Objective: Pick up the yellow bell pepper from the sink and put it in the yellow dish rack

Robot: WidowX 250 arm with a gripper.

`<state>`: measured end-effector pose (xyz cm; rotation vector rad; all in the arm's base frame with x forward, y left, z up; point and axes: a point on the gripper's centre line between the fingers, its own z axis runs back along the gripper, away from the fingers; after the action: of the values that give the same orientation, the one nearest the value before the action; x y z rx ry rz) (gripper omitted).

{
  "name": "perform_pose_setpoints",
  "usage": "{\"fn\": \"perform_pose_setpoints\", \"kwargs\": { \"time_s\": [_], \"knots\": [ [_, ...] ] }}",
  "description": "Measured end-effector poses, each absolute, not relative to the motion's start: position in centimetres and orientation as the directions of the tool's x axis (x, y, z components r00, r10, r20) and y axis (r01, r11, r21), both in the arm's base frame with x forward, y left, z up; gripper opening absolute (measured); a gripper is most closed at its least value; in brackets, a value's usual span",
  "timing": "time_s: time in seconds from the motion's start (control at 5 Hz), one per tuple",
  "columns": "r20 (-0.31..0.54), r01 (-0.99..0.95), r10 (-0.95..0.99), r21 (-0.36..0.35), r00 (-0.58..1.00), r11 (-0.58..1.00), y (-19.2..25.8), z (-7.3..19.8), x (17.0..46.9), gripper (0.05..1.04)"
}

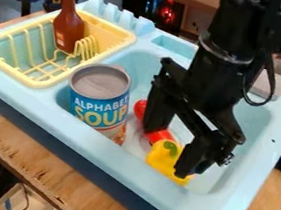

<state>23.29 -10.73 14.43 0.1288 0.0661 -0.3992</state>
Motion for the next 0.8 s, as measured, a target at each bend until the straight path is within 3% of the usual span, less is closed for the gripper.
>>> {"fn": "perform_pose_setpoints", "kwargs": {
  "time_s": [0.4,0.6,0.8],
  "knots": [
    [-0.081,0.365,-0.359,0.068,0.930,0.929,-10.30,13.98,23.98,0.366],
    [-0.102,0.350,-0.344,0.054,0.933,0.935,-10.06,13.70,23.94,0.168],
    [-0.115,0.330,-0.324,0.038,0.939,0.943,-9.88,13.71,23.80,0.108]
  ]
}}
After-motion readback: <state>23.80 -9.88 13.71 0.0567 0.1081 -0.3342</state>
